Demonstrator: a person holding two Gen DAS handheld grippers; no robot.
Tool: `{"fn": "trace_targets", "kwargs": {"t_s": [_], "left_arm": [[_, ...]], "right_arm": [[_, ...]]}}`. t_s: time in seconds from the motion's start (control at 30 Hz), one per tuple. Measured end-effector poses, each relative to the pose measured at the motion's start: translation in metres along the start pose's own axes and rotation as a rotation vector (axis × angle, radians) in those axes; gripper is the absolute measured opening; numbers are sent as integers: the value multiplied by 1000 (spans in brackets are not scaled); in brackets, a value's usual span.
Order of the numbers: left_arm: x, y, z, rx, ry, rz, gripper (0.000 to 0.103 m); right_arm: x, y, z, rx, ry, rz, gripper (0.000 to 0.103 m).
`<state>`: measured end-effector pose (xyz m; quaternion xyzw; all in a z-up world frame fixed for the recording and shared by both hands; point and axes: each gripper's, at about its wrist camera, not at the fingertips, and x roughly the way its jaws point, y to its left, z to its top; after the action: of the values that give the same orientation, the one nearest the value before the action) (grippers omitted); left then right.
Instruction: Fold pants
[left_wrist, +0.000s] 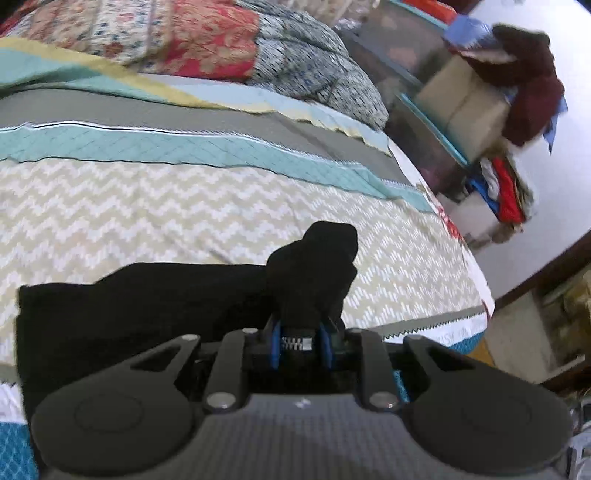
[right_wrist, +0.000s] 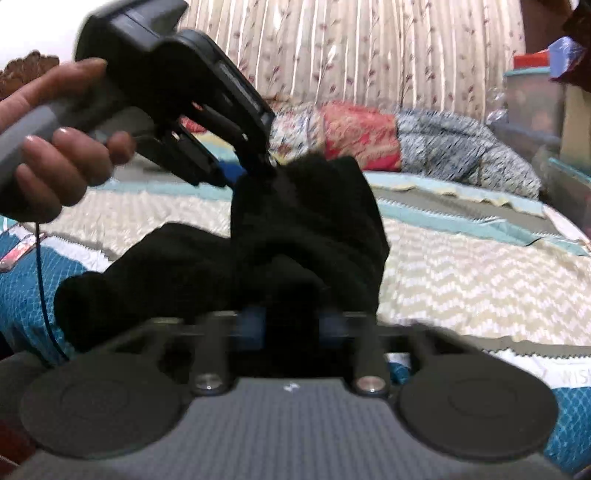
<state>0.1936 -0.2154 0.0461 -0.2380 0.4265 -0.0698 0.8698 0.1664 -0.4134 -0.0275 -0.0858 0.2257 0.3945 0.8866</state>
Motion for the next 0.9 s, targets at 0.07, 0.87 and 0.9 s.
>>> {"fn": "trace_targets", "kwargs": {"t_s": [0.07,0.87,0.9], "left_arm": [[-16,15,1,-20,-41,-6,19],[-89,175,-54,-375,-202,75,42],[-90,170,-53,-365,-201,66,42]], "right_arm": [[-5,8,12,19,-27,64,23],[4,55,43,107,71,457,49],[7,50,43,145,78,442,33]]}}
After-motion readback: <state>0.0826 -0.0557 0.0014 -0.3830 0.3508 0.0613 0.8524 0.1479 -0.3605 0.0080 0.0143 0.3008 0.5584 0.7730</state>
